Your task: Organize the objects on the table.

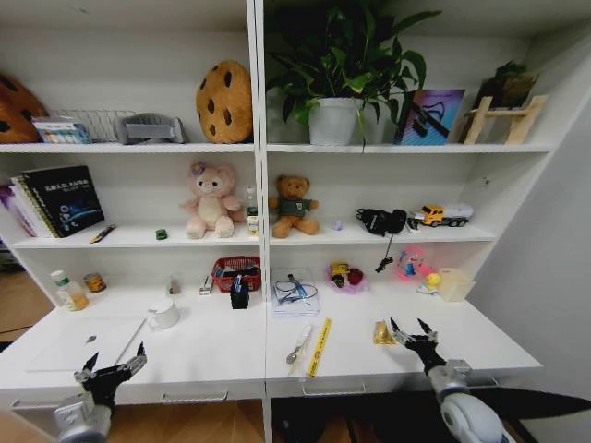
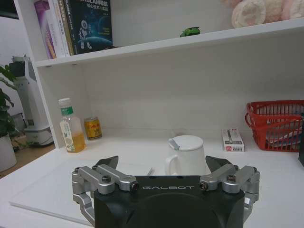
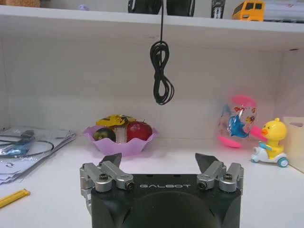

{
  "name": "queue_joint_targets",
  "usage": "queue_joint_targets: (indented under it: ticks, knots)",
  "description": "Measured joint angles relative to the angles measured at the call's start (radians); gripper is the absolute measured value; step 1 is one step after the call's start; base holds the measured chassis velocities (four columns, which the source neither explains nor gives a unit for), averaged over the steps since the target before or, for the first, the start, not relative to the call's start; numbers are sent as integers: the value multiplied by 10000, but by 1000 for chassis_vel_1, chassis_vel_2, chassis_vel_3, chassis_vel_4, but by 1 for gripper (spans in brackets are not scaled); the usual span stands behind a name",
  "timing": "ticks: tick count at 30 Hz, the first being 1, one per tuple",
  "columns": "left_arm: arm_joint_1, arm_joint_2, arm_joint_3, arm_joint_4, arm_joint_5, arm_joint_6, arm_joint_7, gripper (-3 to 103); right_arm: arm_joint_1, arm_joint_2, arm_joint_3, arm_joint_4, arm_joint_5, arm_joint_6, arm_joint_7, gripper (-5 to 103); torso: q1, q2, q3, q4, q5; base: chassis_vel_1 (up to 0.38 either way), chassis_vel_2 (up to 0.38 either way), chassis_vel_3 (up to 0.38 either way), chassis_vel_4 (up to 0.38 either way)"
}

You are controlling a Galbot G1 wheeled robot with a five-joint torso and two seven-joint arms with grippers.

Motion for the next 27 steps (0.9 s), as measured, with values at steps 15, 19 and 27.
queue_joint_targets:
  ticks: [15, 19, 27]
  knots:
    - [-97, 93, 84, 186, -17, 23, -13, 100, 623, -50, -413, -576, 121, -547, -78, 68, 1, -5, 4, -4, 32, 0, 0, 0, 0]
    - [-134, 94, 152, 219, -5, 29, -12, 100, 840, -112, -397, -683, 187, -563, -23, 57, 1, -5, 2, 6, 14, 0, 0, 0, 0]
    - [-190, 132, 278, 307, 43, 41, -6, 100, 1086, -167, -498, -542, 216, 32, -438, 56, 1, -5, 3, -7, 25, 0, 0, 0, 0]
